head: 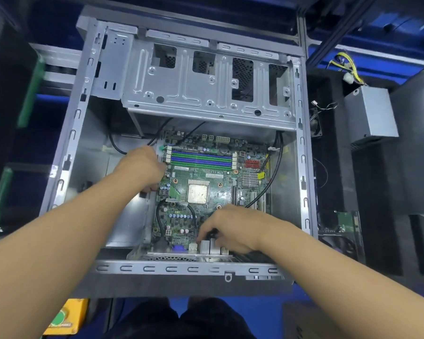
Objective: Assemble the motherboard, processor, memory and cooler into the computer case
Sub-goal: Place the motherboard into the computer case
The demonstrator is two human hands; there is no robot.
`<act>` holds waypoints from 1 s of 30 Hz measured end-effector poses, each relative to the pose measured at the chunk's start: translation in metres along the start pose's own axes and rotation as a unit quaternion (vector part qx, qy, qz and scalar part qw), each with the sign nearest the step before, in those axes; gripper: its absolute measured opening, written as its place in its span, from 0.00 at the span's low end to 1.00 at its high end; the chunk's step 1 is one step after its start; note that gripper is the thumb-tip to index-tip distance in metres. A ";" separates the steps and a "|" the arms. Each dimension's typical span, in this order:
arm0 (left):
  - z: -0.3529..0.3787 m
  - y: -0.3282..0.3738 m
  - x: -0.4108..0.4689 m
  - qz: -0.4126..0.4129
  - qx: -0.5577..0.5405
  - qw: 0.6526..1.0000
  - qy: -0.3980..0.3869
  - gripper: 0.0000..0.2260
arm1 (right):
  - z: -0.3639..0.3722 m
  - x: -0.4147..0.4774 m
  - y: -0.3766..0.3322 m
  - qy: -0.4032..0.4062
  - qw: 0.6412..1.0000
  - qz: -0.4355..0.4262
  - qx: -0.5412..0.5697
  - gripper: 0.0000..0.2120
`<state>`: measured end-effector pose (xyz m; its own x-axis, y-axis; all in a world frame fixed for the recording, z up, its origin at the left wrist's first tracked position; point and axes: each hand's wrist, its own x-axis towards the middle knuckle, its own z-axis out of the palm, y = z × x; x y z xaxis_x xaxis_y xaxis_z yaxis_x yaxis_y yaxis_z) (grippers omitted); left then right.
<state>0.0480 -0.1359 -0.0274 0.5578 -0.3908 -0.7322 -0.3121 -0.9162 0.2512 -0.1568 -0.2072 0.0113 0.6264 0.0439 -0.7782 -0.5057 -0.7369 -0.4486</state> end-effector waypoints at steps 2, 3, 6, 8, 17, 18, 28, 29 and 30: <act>0.000 -0.002 0.000 0.003 -0.014 1.000 0.001 0.09 | 0.003 -0.003 0.001 0.002 1.000 0.005 -0.010 0.24; 0.000 -0.003 -0.001 0.012 -0.015 1.000 0.009 0.09 | 0.004 -0.004 0.002 0.006 1.000 0.011 -0.021 0.25; -0.001 -0.006 -0.001 0.018 -0.014 0.998 0.052 0.10 | 0.008 -0.007 0.003 0.012 0.999 0.024 -0.034 0.20; -0.001 -0.007 0.001 0.019 -0.068 0.994 0.079 0.07 | 0.007 -0.010 0.001 0.008 0.999 0.020 -0.040 0.20; 0.001 -0.010 0.008 -0.011 -0.219 0.974 0.063 0.04 | -0.003 -0.015 -0.001 -0.012 0.998 -0.015 -0.067 0.23; 0.000 -0.010 0.008 -0.005 -0.205 0.977 0.056 0.03 | -0.004 -0.014 -0.001 -0.017 0.998 -0.014 -0.065 0.24; -0.004 0.009 0.005 0.126 0.030 0.967 0.218 0.08 | -0.005 -0.015 -0.003 -0.028 0.998 -0.011 -0.056 0.25; -0.003 0.012 0.007 0.139 0.029 0.963 0.228 0.08 | -0.005 -0.015 -0.002 -0.024 0.998 -0.014 -0.056 0.24; -0.003 0.014 0.008 0.151 0.028 0.960 0.234 0.09 | -0.004 -0.015 -0.001 -0.020 0.998 -0.019 -0.058 0.23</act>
<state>0.0508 -0.1521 -0.0281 0.7148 -0.6475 -0.2640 -0.5481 -0.7533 0.3636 -0.1633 -0.2095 0.0255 0.6183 0.0976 -0.7799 -0.4092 -0.8072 -0.4254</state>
